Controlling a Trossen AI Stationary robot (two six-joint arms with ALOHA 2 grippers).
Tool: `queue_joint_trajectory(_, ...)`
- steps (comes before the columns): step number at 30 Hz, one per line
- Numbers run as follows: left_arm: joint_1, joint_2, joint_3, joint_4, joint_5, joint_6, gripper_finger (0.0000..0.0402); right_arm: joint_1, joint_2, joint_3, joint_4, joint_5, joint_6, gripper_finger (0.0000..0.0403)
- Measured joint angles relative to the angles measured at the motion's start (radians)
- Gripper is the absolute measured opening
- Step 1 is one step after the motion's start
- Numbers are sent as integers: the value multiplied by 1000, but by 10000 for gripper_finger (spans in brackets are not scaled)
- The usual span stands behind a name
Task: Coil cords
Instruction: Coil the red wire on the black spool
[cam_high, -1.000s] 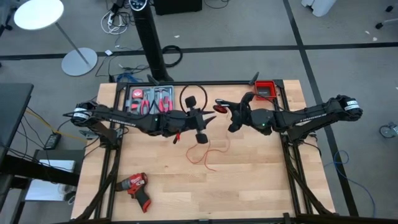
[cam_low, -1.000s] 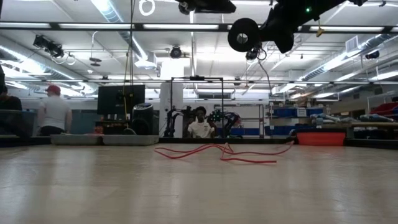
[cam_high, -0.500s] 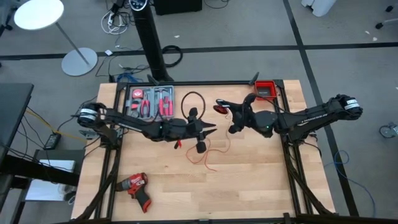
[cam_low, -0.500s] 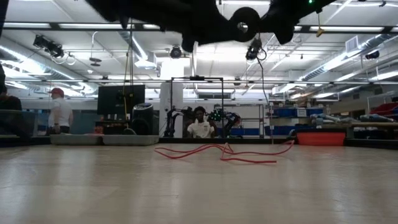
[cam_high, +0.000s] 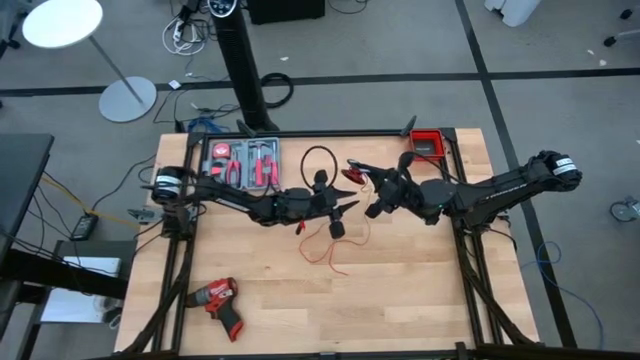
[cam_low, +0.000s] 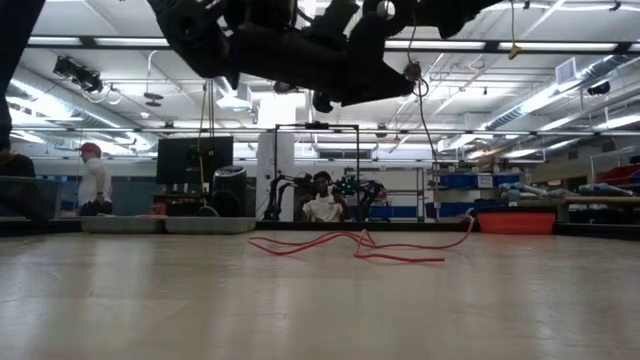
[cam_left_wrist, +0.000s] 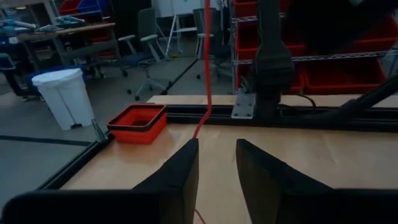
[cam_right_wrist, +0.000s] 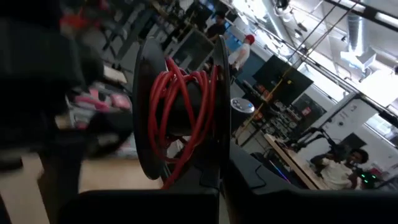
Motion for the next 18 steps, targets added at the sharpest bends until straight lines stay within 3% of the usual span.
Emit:
queue_joint_trajectory(5, 9, 40, 47, 0, 3, 1, 132, 0, 0, 0, 25, -21, 1, 0)
queue_joint_trajectory(18, 32, 54, 66, 20, 2, 0, 133, 0, 0, 0, 41, -50, 26, 0)
